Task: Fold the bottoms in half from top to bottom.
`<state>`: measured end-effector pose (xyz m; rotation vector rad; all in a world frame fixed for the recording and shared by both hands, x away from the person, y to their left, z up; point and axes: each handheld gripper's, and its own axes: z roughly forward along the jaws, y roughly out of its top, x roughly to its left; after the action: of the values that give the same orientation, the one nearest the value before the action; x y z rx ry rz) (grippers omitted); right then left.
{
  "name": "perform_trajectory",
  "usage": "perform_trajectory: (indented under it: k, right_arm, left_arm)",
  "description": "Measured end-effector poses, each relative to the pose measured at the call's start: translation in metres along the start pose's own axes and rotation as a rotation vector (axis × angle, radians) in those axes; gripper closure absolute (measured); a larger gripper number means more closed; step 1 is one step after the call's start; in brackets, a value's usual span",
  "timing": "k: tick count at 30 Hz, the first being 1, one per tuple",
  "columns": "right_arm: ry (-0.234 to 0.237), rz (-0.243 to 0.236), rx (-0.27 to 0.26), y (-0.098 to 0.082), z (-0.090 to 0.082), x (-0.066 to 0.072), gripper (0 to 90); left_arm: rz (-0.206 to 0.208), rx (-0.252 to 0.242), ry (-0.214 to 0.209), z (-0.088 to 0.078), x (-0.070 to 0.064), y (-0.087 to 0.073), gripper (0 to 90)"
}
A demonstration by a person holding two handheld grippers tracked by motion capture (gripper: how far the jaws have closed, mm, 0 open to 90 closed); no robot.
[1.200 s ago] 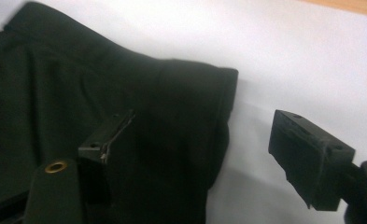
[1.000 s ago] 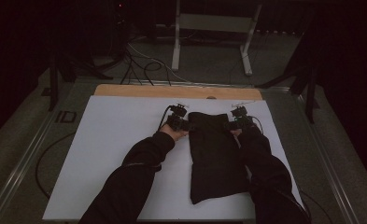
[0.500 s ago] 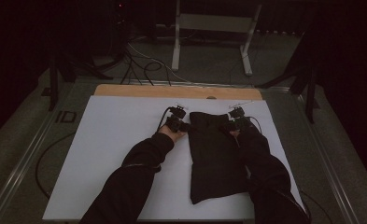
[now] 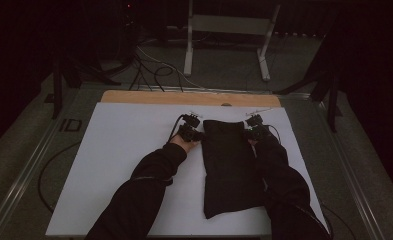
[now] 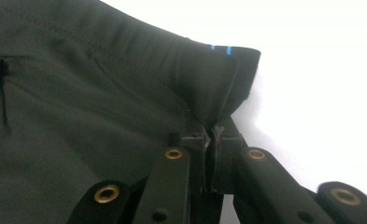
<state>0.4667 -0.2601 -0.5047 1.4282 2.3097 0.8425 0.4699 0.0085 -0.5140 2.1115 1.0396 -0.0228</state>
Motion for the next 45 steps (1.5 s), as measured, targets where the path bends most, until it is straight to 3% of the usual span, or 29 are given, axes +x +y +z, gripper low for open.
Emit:
perform_trajectory:
  k: [9, 14, 16, 25, 32, 45]
  right_arm:
    - [0.005, 0.014, -0.037, 0.004, -0.010, -0.002, 86.6]
    - [-0.017, -0.004, -0.048, 0.008, -0.016, -0.002, 86.7]
    - [-0.031, -0.012, -0.065, 0.013, -0.022, -0.002, 86.7]
    - [-0.017, -0.014, -0.117, 0.019, -0.044, -0.002, 86.7]
    - [-0.013, -0.032, -0.125, 0.013, -0.053, 0.001, 86.7]
    - [0.039, -0.063, -0.143, -0.008, -0.075, 0.009, 86.7]
  left_arm:
    - [0.021, -0.030, -0.014, -0.009, -0.002, 0.006, 86.1]
    - [0.034, -0.041, -0.004, -0.012, -0.005, 0.011, 86.2]
    - [0.051, -0.058, -0.001, -0.016, -0.009, 0.018, 86.1]
    - [0.097, -0.090, -0.023, -0.033, -0.016, 0.029, 86.2]
    - [0.124, -0.081, -0.047, -0.039, -0.022, 0.027, 86.2]
    - [0.168, -0.072, -0.093, -0.054, -0.034, 0.015, 86.2]
